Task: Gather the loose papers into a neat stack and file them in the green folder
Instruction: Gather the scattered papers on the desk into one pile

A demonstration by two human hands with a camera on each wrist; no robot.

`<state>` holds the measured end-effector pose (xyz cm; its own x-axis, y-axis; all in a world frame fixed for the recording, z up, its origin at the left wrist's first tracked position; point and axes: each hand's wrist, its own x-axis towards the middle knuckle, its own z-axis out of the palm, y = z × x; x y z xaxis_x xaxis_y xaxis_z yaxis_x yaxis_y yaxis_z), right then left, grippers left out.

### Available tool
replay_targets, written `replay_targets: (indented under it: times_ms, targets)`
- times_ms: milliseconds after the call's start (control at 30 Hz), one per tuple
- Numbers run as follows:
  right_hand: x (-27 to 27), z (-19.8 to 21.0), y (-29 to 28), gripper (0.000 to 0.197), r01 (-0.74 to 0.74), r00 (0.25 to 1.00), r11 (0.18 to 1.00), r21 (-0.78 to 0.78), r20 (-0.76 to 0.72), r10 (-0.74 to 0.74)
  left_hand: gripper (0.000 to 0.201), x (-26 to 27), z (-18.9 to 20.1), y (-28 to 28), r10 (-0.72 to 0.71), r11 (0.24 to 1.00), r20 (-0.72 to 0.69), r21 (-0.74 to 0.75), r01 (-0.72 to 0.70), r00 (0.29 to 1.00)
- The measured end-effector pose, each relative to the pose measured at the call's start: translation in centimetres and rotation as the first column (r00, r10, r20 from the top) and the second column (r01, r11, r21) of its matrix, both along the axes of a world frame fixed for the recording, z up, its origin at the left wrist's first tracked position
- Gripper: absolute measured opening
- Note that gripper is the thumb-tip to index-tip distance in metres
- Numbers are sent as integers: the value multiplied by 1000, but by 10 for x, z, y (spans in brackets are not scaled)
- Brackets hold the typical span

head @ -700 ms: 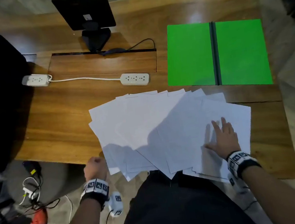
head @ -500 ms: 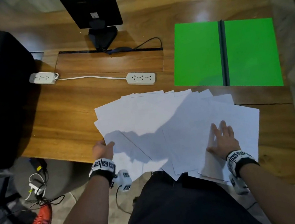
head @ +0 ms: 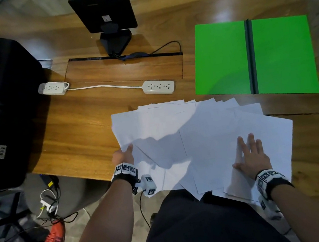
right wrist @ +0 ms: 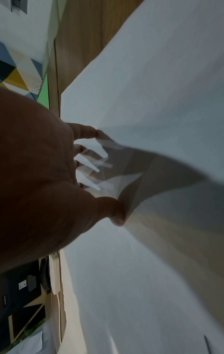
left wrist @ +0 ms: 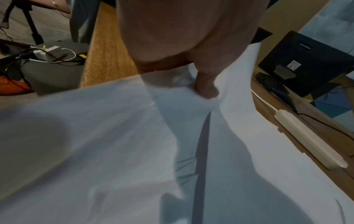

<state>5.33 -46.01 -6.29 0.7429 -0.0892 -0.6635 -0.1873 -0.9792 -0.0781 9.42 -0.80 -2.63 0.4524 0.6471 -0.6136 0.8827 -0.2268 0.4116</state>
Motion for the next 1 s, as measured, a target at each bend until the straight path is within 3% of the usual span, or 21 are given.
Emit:
replay_targets:
  times_ms: [100, 167, 267, 433, 567, 633, 900, 1000]
  targets:
    - [0, -1, 0, 114, -5, 1000, 1000, -10, 0, 5, 78, -1, -1, -2, 33, 999, -27, -26, -34, 999]
    - [0, -2, 0, 114, -3, 1000, 1000, -10, -3, 3, 72, 2, 1, -6, 45, 997, 19, -59, -44, 999]
    - [-1, -2, 0, 114, -10, 1000, 1000, -12, 1, 10, 59, 8, -1, -15, -44, 993, 97, -108, 54, 994]
    - [-1, -2, -1, 113, 8, 1000, 1000, 13, -11, -8, 103, 10, -15, -20, -147, 936, -43, -328, 125, 988]
    - [-2, -3, -1, 112, 5, 1000, 1000, 16, -3, -5, 62, 14, -14, -30, -122, 955, 3, -272, 119, 992]
    - [-2, -3, -1, 112, 6, 1000, 1000, 17, 0, -6, 54, 15, -14, -31, -111, 968, -19, -228, 103, 994]
    - [1, 2, 2, 111, 12, 1000, 1000, 20, 11, -12, 56, 23, 0, -9, -70, 985, 7, -159, 70, 998]
    - [5, 6, 2, 107, 33, 999, 999, 38, 13, -33, 67, 20, -4, 0, -51, 986, 31, -159, 55, 998]
